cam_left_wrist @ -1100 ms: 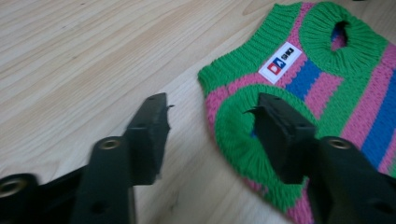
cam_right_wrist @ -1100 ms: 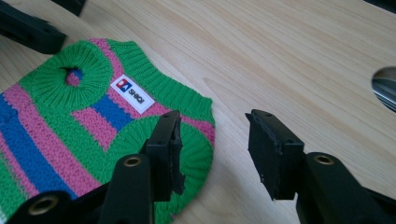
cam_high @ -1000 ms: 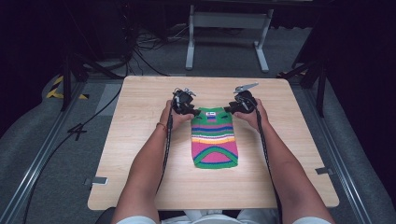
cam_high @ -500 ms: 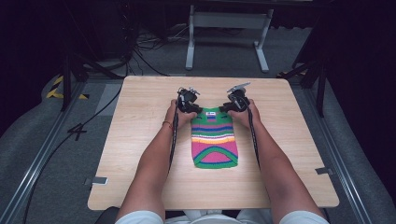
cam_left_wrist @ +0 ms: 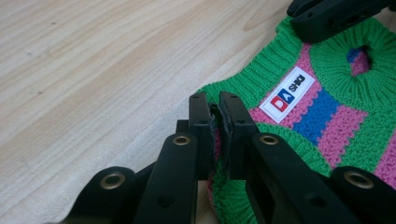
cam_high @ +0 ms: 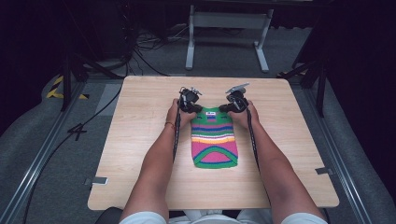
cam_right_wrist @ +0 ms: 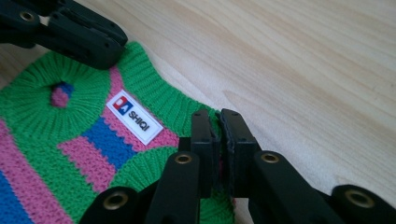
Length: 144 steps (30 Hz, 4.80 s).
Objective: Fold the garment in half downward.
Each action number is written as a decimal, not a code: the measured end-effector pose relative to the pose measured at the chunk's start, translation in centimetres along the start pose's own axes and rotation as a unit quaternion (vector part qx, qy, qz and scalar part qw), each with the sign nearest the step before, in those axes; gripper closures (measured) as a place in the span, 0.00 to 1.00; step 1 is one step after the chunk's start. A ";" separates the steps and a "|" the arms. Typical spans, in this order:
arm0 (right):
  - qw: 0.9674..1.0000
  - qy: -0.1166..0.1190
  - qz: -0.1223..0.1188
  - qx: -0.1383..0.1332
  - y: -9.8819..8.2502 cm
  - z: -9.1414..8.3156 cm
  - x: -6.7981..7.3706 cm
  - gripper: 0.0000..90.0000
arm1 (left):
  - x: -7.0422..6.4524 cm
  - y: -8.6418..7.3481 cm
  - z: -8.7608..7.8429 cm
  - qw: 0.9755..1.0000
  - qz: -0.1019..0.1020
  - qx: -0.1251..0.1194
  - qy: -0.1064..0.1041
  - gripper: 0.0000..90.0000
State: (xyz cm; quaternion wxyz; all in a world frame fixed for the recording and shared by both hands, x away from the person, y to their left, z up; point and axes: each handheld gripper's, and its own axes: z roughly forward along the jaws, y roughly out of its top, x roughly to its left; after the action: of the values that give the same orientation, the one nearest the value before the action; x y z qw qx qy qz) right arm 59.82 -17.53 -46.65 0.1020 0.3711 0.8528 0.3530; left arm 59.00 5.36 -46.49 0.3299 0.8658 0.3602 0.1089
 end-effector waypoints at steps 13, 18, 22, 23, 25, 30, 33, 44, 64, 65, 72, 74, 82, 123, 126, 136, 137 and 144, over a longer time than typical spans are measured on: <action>0.997 0.008 -0.039 -0.073 1.9 -4.1 1.2 0.94 | -0.9 1.3 -4.3 0.998 0.044 -0.051 0.022 0.94; 0.993 0.024 -0.066 -0.098 1.7 -5.8 2.3 0.94 | -1.8 1.0 -6.0 0.995 0.063 -0.070 0.018 0.94; 0.993 0.014 -0.075 -0.095 1.7 -6.2 2.5 0.94 | -1.8 1.5 -5.4 0.996 0.067 -0.056 0.034 0.94; 0.993 0.012 -0.074 -0.096 1.9 -6.2 2.4 0.94 | -1.7 1.8 -5.2 0.995 0.071 -0.056 0.036 0.94; 0.992 0.010 -0.069 -0.101 2.2 -6.1 2.2 0.94 | -1.7 2.3 -4.9 0.995 0.070 -0.053 0.039 0.94; 0.992 -0.003 -0.080 -0.100 2.7 -6.0 1.7 0.94 | -1.8 3.0 -5.1 0.994 0.070 -0.067 0.044 0.94; 0.991 -0.002 -0.078 -0.110 2.8 -6.5 1.3 0.94 | -1.7 2.9 -5.5 0.994 0.073 -0.065 0.044 0.94; 0.984 0.046 -0.127 -0.113 0.6 -8.5 3.9 0.94 | -4.3 0.2 -7.3 0.988 0.129 -0.089 0.015 0.94; 0.974 0.104 -0.184 -0.083 -5.2 -10.7 8.7 0.94 | -9.1 -6.4 -9.7 0.975 0.202 -0.078 -0.047 0.93; 0.973 0.111 -0.186 -0.080 -5.7 -10.9 9.0 0.94 | -9.3 -6.7 -9.7 0.974 0.208 -0.072 -0.051 0.93; 0.971 0.126 -0.196 -0.059 -7.8 -10.5 10.6 0.93 | -10.8 -8.7 -9.0 0.972 0.217 -0.051 -0.077 0.93; 0.970 0.124 -0.201 -0.054 -8.1 -10.5 10.8 0.93 | -11.5 -9.1 -8.9 0.969 0.231 -0.037 -0.076 0.93; 0.971 0.129 -0.198 -0.036 -10.2 -10.5 11.2 0.93 | -12.6 -10.7 -9.0 0.963 0.259 -0.004 -0.076 0.93; 0.978 0.083 -0.186 -0.032 -12.9 -9.5 11.2 0.88 | -12.3 -12.0 -8.2 0.976 0.203 -0.037 -0.075 0.80; 0.978 0.078 -0.193 -0.030 -12.8 -9.6 11.4 0.87 | -12.5 -11.9 -8.3 0.976 0.201 -0.033 -0.079 0.78; 0.974 0.071 -0.215 -0.019 -12.1 -10.6 12.4 0.80 | -12.6 -11.3 -9.7 0.972 0.215 -0.011 -0.091 0.68; 0.973 0.068 -0.218 -0.021 -12.0 -10.8 12.4 0.79 | -12.6 -11.3 -10.0 0.972 0.216 -0.009 -0.087 0.67; 0.972 0.057 -0.227 -0.013 -12.0 -11.9 12.6 0.71 | -12.3 -11.3 -12.1 0.972 0.222 -0.014 -0.070 0.56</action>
State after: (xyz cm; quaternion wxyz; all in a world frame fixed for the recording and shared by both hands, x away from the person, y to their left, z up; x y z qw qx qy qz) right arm 39.07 -20.61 -44.96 0.1358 0.1456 0.9145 0.3522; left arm 38.75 8.69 -44.08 0.3343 0.9248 0.1330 0.1238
